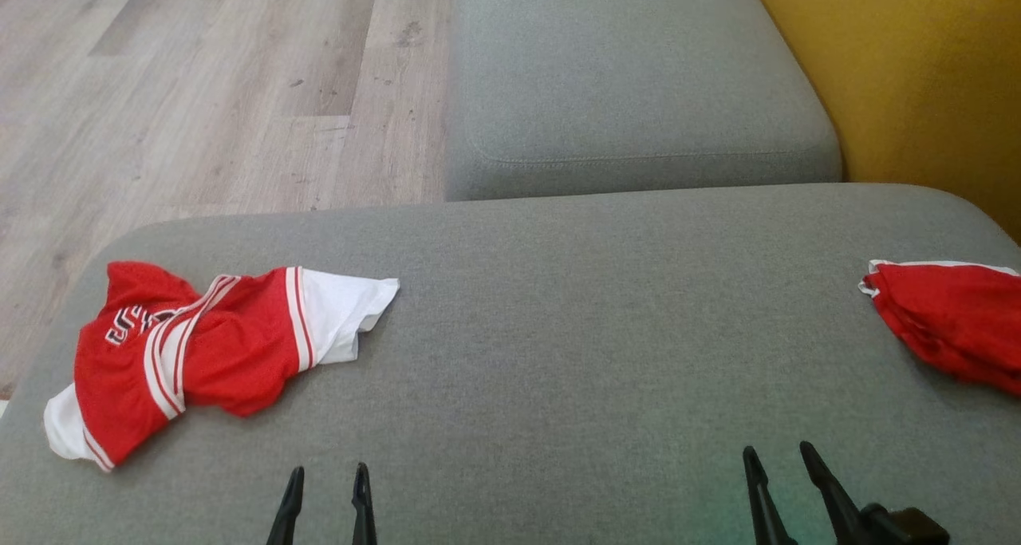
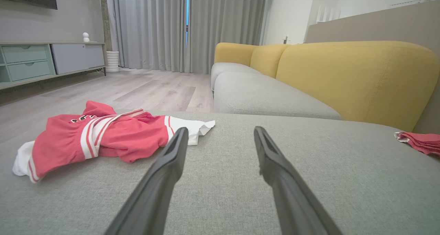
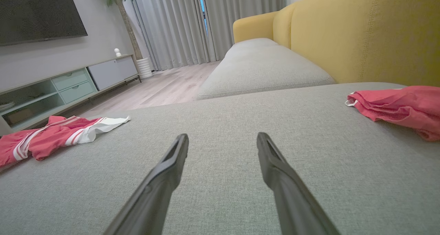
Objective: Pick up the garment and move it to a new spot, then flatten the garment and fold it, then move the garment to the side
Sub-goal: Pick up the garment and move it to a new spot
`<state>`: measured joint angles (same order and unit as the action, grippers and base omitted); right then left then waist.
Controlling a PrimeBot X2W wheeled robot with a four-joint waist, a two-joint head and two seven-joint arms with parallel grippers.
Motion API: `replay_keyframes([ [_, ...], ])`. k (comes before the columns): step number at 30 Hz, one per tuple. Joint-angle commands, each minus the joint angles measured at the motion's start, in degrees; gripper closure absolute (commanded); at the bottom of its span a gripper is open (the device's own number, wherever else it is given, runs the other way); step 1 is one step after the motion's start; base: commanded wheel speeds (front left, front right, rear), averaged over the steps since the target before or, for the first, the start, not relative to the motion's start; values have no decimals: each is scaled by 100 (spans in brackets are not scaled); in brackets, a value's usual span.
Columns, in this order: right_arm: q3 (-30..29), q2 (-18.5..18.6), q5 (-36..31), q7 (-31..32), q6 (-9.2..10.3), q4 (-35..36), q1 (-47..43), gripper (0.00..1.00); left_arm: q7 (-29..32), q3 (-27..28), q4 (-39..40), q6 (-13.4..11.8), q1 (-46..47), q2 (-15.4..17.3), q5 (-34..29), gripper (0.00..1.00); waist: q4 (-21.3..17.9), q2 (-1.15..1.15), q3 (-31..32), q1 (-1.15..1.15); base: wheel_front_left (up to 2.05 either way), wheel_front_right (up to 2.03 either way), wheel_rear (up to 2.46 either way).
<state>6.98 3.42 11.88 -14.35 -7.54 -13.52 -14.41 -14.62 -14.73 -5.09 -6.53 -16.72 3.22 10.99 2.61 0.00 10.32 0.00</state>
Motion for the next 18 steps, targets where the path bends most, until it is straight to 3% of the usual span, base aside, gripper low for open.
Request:
replay_keyframes([
  [1,91,19,-57,-64,5,195,205,0,-38,215,153,10,242,-35,-51,0,7,0,4,0,0,0,0],
  [10,56,11,-95,-64,5,237,20,0,-38,297,124,-4,243,-35,-85,0,310,0,-22,0,0,0,0],
  [17,149,-22,-42,-64,5,304,-10,0,-38,391,136,45,290,-35,-238,0,1239,0,-106,0,0,0,0],
  [18,203,-33,-11,-64,5,329,15,0,-38,459,138,72,302,-35,-292,0,1565,0,-148,0,0,0,0],
])
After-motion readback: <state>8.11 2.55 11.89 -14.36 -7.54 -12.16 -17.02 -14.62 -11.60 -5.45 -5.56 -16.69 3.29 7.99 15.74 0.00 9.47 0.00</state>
